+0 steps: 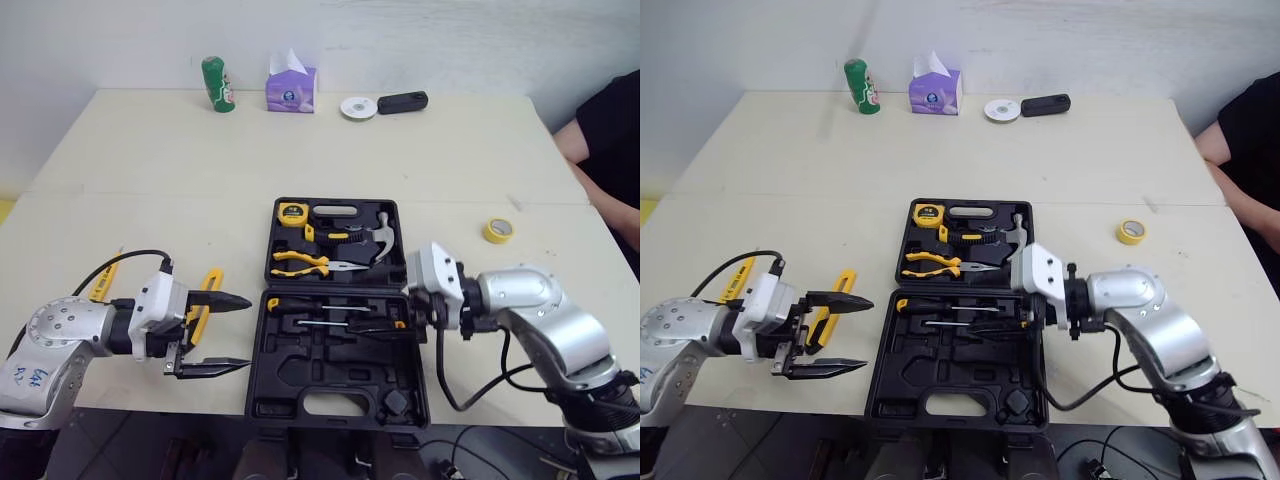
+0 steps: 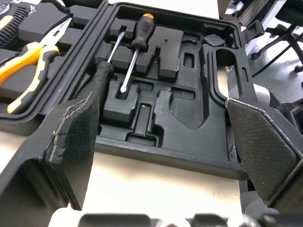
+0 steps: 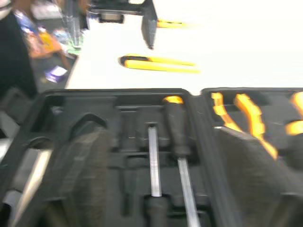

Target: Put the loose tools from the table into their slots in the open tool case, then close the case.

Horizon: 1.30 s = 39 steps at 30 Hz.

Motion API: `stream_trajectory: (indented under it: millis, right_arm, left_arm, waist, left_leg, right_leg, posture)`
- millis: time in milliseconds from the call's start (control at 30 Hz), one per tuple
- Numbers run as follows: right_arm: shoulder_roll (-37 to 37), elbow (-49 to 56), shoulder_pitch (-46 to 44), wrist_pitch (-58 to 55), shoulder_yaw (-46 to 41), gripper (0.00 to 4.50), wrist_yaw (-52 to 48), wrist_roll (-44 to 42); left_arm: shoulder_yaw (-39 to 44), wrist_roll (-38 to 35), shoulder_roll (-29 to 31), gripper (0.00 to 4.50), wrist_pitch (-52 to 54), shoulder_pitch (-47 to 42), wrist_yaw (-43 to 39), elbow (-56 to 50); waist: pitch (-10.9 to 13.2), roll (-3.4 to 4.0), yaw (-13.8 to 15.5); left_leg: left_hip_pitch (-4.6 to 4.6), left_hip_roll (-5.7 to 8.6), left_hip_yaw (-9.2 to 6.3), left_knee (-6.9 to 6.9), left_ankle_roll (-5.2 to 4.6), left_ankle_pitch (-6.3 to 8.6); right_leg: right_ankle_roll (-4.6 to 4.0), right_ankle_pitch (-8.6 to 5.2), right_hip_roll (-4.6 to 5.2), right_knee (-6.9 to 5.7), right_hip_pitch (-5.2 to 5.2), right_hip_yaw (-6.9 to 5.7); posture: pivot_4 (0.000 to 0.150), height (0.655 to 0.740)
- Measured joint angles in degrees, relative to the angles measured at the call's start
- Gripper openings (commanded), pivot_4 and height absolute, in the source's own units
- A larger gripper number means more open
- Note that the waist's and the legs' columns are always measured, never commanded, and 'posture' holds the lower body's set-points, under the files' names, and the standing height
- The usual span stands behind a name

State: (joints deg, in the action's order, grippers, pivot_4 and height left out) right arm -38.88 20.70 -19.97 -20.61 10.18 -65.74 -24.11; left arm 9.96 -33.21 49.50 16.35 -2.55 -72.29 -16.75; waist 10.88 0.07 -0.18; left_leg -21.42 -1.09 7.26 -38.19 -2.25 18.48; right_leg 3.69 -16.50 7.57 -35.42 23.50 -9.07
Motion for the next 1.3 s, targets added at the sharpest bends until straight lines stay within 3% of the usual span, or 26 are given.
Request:
stream_trajectory:
  millis: [100,133,833,1300]
  right_arm:
    - [0.9,-5.5,1.5,8.4,2.2,0.18,-0.7,4.9]
    - [1.5,-7.2,1.8,10.4,2.8,0.08,-0.2,6.7]
    - [3.0,-10.8,0.5,10.5,5.9,0.08,1.3,13.1]
    - [3.4,-11.5,-1.1,7.8,9.0,0.08,2.6,14.2]
  left_arm:
    - [-0.5,0.2,0.0,4.5,0.0,-0.7,0.0,0.0]
    - [-0.9,0.3,-0.1,4.5,0.0,-0.9,0.0,0.1]
    - [-2.7,4.8,0.7,4.5,-1.4,-0.1,-0.4,0.7]
    - [-1.9,4.6,0.6,4.5,-1.2,1.1,1.3,-0.4]
  waist:
    - [0.0,-0.01,0.0]
    - [0.0,-0.01,-0.1]
    - [-0.1,-0.08,-0.1]
    - [-0.7,-0.67,-0.3]
  left_leg:
    - [0.05,0.0,0.02,0.01,0.0,0.0]
    - [0.05,-0.01,0.02,0.01,0.01,0.0]
    - [0.22,-0.04,0.0,0.0,0.03,-0.01]
    - [0.37,-0.14,-0.03,0.02,0.36,0.15]
  right_leg:
    - [0.0,0.0,0.0,-0.01,0.0,0.02]
    - [0.0,0.0,-0.01,-0.02,0.0,0.02]
    - [-0.02,-0.01,0.01,-0.07,-0.09,0.08]
    - [-0.18,-0.04,0.01,-0.09,-0.16,0.09]
  posture:
    - [0.15,0.74]
    - [0.15,0.74]
    - [0.15,0.74]
    - [0.15,0.74]
